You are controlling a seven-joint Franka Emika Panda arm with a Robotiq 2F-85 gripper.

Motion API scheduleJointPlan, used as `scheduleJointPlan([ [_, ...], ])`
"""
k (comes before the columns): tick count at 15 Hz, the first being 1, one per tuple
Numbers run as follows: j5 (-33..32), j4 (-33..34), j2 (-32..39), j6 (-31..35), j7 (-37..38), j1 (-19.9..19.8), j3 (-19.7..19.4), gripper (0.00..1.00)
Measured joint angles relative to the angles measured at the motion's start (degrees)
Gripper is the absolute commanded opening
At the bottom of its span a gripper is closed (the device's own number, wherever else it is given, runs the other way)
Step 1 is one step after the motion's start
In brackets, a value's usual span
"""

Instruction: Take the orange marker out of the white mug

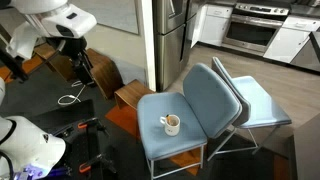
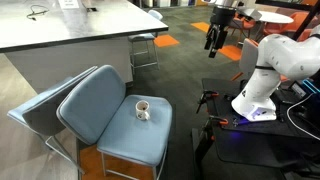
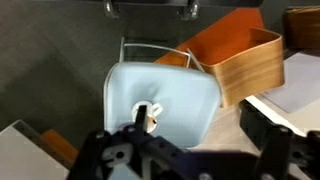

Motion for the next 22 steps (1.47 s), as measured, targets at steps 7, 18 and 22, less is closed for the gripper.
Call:
scheduleJointPlan([
  [7,0.0,0.0,0.0,0.0,0.0,0.0,0.0,1.0],
  [18,3.5,3.2,13.4,6.2,11.6,-0.1,4.6,1.0],
  [22,6.9,10.4,31.0,14.7,17.3,-0.3,5.4,1.0],
])
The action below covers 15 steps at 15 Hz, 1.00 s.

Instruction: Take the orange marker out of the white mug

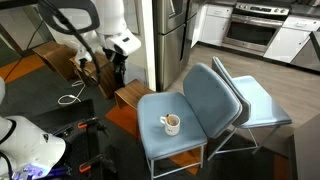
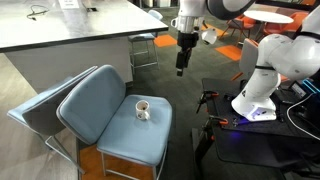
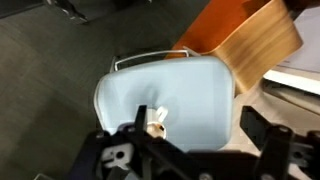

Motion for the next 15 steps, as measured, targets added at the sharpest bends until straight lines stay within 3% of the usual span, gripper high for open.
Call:
scheduleJointPlan([
  [4,1.2,10.3,18.1,6.3,4.7,-1.1,-0.1,1.0],
  [8,4.0,21.5,32.7,8.6,9.9,-1.0,-0.3,1.0],
  [15,4.4,33.9,47.6,8.9,16.8,-0.3,-2.7,1.0],
])
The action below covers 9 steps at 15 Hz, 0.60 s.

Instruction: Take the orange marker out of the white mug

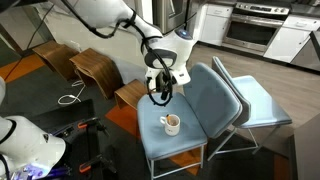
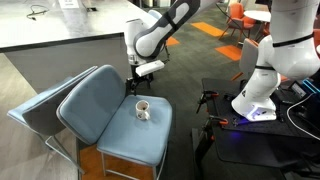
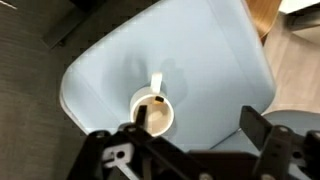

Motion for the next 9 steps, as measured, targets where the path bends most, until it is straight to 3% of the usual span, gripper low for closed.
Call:
scheduleJointPlan([
  [3,0.1,1.9,3.9,0.0,0.9,-0.1,-1.4,0.99],
  [9,1.8,4.6,11.4,2.1,0.9,-0.6,-2.2,0.74],
])
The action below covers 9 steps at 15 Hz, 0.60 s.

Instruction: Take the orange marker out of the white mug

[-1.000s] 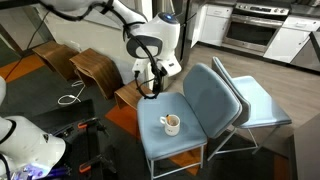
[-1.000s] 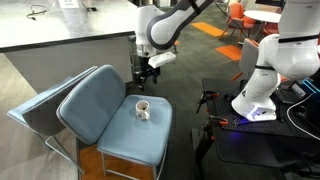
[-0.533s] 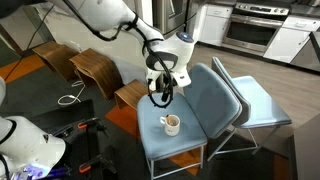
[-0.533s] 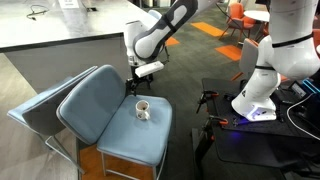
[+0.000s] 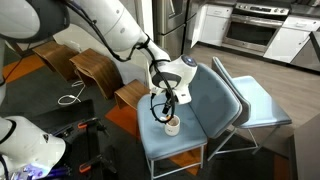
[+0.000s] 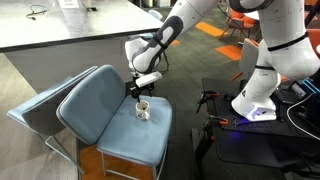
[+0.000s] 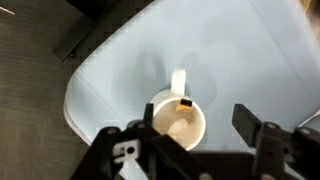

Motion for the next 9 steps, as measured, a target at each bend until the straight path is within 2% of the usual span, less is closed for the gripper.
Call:
scheduleJointPlan([
  [2,1.4,1.7,2.2,0.8,0.0,-0.2,0.0,0.66],
  [4,2.7,3.7,4.1,0.9,0.0,-0.8,0.0,0.66],
  [5,3.2,4.7,5.0,0.9,0.0,-1.1,0.0,0.63],
  [9,5.3,7.7,8.5,0.9,0.0,-3.0,0.0,0.66],
])
